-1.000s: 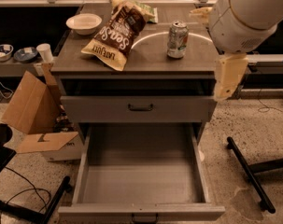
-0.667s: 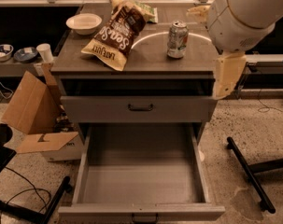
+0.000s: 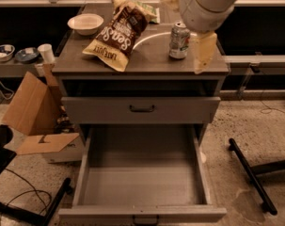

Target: Place brown chip bag into middle drawer

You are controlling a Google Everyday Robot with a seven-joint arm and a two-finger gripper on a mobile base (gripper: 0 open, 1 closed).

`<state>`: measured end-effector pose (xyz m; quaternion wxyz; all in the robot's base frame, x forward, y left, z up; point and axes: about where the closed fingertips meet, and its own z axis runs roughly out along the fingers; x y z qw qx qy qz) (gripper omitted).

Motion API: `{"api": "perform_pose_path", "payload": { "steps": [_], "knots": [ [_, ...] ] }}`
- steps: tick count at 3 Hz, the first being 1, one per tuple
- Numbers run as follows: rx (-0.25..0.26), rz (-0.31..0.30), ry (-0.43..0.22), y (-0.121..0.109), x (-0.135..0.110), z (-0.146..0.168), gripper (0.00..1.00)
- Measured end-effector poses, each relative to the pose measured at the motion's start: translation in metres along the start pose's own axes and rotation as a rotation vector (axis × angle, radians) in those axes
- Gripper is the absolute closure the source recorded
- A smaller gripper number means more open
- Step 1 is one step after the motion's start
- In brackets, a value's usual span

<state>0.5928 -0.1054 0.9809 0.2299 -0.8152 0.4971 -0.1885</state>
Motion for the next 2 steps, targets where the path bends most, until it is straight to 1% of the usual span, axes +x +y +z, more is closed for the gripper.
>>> {"api": "perform_pose_path", "payload": {
  "steps": [1,2],
  "knots": [
    [0.046,-0.184,0.040,-0.057,-0.009,0.034,0.00],
    [0.066,-0.264,0.091,-0.084,-0.021,0.059,0.00]
  ]
}}
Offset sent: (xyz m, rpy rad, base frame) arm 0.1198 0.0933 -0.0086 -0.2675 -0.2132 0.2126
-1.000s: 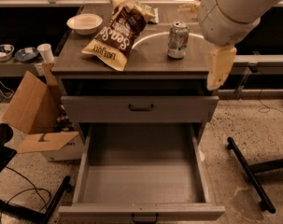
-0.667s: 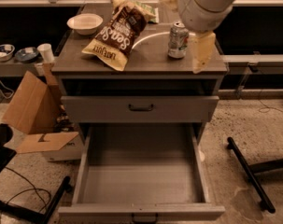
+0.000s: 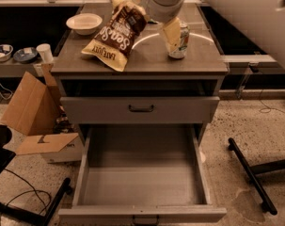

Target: Place brown chip bag into middle drawer

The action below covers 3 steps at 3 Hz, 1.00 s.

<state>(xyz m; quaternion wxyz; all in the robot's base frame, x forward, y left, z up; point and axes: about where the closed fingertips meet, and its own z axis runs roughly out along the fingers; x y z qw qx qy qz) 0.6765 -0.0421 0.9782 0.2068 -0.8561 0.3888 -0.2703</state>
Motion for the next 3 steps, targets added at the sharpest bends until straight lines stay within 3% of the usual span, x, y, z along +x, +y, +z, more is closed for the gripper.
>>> {"api": "perform_pose_path", "payload": {
  "steps": [1,3],
  "knots": [
    [0.000,-0.011,0.011,-0.003,0.000,0.001,0.00],
    [0.117,-0.232,0.130,-0.071,0.021,0.042,0.00]
  ]
}}
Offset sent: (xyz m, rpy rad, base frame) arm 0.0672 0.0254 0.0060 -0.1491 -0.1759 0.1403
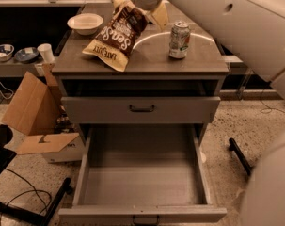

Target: Place brown chip bag into middle drawer

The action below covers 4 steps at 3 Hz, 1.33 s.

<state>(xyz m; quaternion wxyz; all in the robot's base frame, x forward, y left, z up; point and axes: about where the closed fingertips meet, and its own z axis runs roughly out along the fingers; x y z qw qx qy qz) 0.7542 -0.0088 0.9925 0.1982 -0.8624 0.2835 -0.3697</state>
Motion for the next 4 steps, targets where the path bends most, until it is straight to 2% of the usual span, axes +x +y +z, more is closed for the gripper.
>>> {"api": "perform_pose_path", "payload": {
  "steps": [1,3,4],
  "knots": [
    [0.032,-0.077,0.030,-0.028,0.001,0.035,0.00],
    [0.002,-0.184,-0.075,-0.051,-0.055,0.106,0.00],
    [-0.001,-0.193,-0.083,-0.052,-0.059,0.111,0.18]
  ]
}}
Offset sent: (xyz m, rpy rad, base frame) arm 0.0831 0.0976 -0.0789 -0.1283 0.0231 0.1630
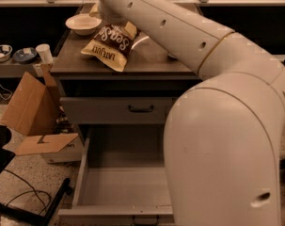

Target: Place brown chip bag into middle drawer

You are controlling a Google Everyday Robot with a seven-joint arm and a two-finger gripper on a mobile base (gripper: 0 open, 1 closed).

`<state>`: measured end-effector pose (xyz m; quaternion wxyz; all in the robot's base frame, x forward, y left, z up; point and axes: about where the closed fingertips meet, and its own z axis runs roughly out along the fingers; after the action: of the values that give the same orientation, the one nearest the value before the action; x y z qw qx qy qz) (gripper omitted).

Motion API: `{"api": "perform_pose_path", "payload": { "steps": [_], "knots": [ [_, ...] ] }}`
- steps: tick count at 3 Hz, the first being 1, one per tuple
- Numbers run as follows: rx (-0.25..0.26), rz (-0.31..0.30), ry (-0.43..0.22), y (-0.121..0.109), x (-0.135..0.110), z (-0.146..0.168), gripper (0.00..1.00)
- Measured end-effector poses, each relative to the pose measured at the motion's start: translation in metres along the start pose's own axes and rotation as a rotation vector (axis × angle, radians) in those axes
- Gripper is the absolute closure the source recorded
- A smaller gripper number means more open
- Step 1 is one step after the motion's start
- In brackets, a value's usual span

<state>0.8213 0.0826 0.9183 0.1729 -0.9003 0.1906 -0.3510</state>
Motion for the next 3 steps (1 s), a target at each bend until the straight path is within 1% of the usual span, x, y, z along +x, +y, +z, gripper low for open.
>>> {"api": "perform_pose_path", "payload": {
  "steps": [3],
  "knots": [
    [0.000,0.000,0.000,0.0000,-0.0001,0.0001,0.87]
  ]
}}
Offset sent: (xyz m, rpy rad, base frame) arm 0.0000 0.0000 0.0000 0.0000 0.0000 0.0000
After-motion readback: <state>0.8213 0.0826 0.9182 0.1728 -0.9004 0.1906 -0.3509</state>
